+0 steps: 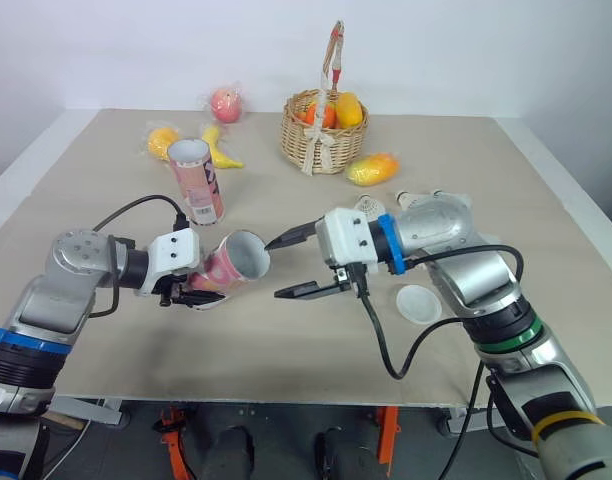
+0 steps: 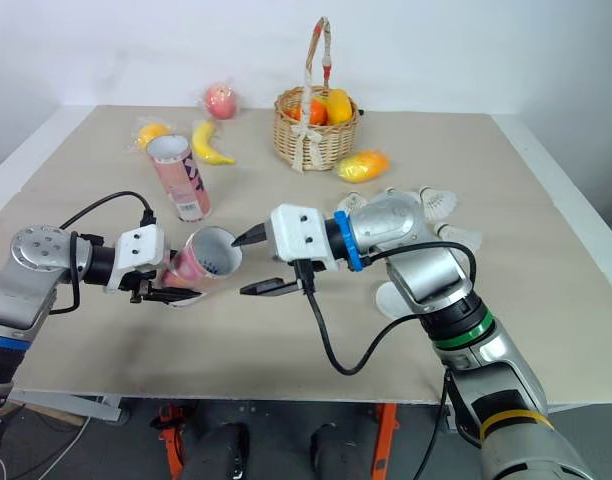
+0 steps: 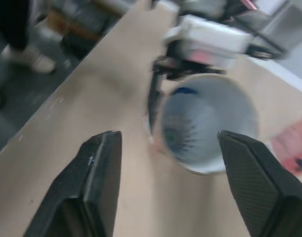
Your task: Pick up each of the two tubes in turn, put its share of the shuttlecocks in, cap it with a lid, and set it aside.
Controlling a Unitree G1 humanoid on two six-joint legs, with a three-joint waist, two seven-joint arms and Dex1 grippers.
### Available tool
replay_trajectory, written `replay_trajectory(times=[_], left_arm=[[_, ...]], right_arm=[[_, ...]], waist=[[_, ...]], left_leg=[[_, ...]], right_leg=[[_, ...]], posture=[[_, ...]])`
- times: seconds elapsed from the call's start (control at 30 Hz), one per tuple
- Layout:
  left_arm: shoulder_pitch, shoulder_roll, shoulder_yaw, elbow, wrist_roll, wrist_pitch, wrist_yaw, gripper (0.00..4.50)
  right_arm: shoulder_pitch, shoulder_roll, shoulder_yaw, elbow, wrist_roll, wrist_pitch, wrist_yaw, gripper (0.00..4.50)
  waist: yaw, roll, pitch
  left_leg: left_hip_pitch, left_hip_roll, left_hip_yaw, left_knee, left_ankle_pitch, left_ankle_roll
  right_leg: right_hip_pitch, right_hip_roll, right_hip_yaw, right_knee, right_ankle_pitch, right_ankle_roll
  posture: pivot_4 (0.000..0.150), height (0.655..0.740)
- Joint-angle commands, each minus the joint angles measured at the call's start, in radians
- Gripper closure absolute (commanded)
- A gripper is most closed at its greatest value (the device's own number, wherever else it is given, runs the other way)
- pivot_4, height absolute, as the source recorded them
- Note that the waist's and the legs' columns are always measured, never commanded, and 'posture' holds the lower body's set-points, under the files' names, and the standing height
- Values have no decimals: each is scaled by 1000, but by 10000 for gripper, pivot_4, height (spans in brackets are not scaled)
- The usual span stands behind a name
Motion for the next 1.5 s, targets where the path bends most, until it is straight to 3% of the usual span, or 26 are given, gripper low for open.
replay_trajectory(times=[0.03, 0.2, 0.37, 0.77, 1.2, 1.33, 1.47, 1.5], left_arm=[[47, -16, -49, -15, -9, 19, -11, 18038], [67, -6, -44, -27, -11, 21, -11, 18038], [65, -5, -45, -19, -6, 8, -17, 18038], [61, -12, -37, -20, -13, 18, -9, 18038], [67, -20, -21, -46, -28, 48, 1, 18038], [73, -23, -17, -58, -28, 56, 10, 18038], [79, -22, -13, -66, -28, 60, 15, 18038], [80, -22, -13, -67, -29, 61, 16, 18038]], right_arm=[[66, 27, -124, 126, -93, 105, -302, 10451], [130, 156, -192, 185, -186, 333, -661, 10451], [105, 288, -246, 212, -207, 434, -858, 10451], [-31, 325, -241, 514, -266, 335, -980, 10451], [-278, 360, -265, 1099, -317, 25, -1132, 10451], [-304, 354, -276, 1176, -321, -29, -1170, 22865], [-309, 350, -278, 1182, -319, -46, -1157, 42821], [-305, 348, -275, 1171, -319, -48, -1143, 44286]], waist=[[0, -1, -3], [-3, 2, -5], [-5, 5, -5], [-6, 5, -5], [-8, 6, -5], [-8, 6, -5], [-8, 6, -5], [-8, 6, -5]], left_leg=[[0, 0, 0, 0, 0, 0], [0, -1, 2, -1, 0, 0], [0, -1, 1, -2, 0, 1], [0, -2, 1, -2, -1, 1], [1, -3, 1, -3, -1, 1], [1, -3, 1, -4, -1, 1], [1, -4, 1, -4, -1, 1], [1, -4, 1, -4, -1, 1]], right_leg=[[0, 0, 0, 0, 0, 0], [-2, -1, 2, 2, 0, -3], [-4, 1, 3, 8, -3, -5], [-4, 0, 3, 7, -3, -4], [-3, -1, 3, 7, -3, -4], [-3, -1, 2, 7, -4, -4], [-3, -1, 3, 7, -4, -4], [-3, -1, 2, 7, -4, -4]], posture=[[1500, 7400], [1500, 7400], [1500, 7400], [1500, 7400], [1500, 7400], [1500, 7400], [1500, 7400], [1500, 7400]])
